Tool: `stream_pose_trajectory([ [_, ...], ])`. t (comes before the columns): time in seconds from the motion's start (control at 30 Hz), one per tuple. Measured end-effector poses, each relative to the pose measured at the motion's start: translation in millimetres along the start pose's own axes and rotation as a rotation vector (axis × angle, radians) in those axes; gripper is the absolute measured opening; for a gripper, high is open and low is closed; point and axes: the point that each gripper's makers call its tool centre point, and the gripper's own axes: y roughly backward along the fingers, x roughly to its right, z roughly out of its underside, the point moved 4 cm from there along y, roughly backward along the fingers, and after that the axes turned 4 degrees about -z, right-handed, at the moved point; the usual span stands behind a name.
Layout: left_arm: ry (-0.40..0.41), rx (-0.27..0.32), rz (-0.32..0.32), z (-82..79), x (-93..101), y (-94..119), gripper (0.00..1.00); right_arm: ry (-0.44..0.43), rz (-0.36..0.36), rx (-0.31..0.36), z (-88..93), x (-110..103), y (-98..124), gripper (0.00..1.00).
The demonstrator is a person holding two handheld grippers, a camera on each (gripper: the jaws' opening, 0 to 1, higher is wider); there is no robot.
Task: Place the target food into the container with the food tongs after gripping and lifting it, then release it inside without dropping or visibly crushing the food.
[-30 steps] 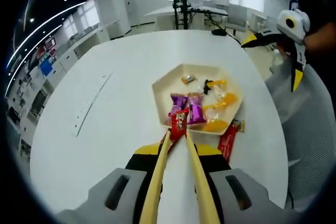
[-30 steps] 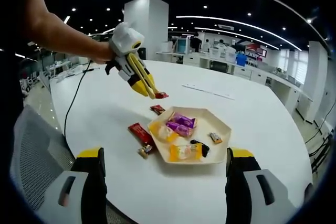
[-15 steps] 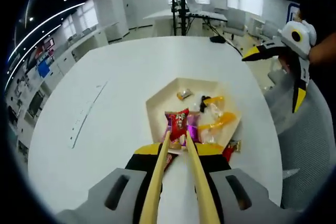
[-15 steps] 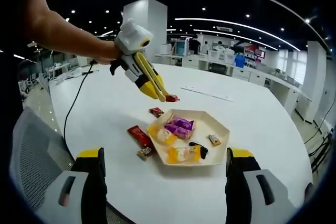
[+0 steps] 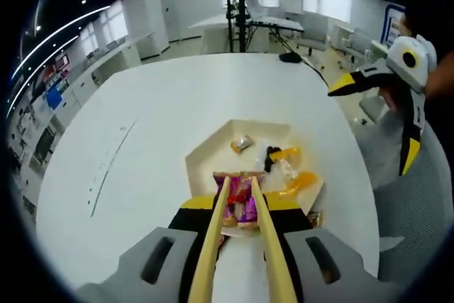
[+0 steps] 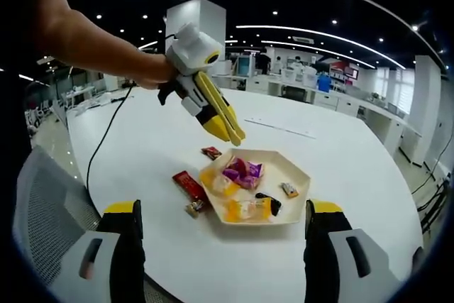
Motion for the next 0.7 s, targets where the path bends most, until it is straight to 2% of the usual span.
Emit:
stream_pose_trajectory([
  [0.33, -0.004, 0.018, -0.001, -5.5, 2.1, 3.0, 0.21, 0.001, 0.002, 0.000, -0.4, 0.0, 0.1, 0.93],
  [0.7, 0.039, 0.057, -0.021, 6.5, -1.1, 27.4, 0.23, 0.004, -0.001, -0.010, 1.5, -0.3, -0.7, 0.93],
])
